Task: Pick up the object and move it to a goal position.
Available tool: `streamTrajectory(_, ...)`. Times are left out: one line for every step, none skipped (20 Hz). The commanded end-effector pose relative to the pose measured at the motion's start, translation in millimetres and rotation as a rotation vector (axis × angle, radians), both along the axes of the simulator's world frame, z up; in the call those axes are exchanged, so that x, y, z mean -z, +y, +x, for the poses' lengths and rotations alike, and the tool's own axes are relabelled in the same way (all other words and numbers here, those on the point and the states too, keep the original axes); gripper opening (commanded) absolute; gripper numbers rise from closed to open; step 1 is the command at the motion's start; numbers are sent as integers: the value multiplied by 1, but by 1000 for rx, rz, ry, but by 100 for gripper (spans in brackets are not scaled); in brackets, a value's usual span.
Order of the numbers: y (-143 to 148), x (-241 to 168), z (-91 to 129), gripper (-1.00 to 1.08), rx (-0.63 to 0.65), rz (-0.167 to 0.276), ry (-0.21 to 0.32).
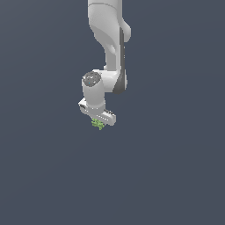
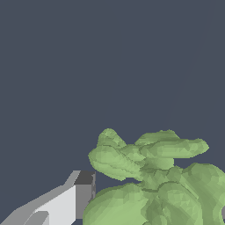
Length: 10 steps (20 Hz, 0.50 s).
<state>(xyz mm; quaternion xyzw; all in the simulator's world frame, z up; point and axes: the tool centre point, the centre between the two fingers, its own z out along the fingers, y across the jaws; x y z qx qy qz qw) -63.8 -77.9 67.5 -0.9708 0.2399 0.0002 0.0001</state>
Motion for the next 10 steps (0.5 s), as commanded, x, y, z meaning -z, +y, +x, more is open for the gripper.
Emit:
streamTrajectory(-13,-3,-12,-100,-1,0,0)
streamTrajectory(-18,-4,-16,-100,-1,0,0)
streamTrajectory(-22,-5,-20,-100,-1,0,0)
streamTrajectory(-26,-6,-23,-100,-1,0,0)
streamTrajectory(-29,-6,-26,-100,-1,0,0)
streamTrajectory(-32,-7,-28,-100,-1,0,0)
streamTrajectory(-35,-7,-30,-100,-1,0,0)
streamTrajectory(-37,-8,-31,-100,-1,0,0)
streamTrajectory(-38,-8,-32,-100,-1,0,0)
streamTrajectory(-39,-8,-33,-100,-1,0,0)
